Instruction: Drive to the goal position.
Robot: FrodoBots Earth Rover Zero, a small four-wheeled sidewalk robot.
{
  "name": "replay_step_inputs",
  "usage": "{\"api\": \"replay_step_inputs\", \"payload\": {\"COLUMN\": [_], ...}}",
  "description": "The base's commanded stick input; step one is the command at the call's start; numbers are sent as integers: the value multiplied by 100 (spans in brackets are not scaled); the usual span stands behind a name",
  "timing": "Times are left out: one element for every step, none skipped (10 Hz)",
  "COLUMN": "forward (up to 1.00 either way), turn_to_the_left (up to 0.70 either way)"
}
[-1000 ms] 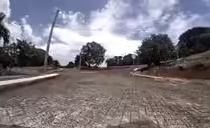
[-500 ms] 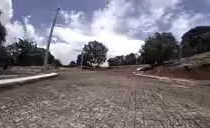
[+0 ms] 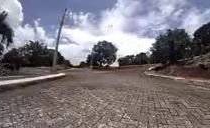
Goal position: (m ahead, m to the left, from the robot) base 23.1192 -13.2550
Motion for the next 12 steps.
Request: {"api": "replay_step_inputs", "payload": {"forward": [100,100,100,100,100,100,100,100,100,100,100,100], "turn_to_the_left": [0,0,0,0,0,0,0,0,0,0,0,0]}}
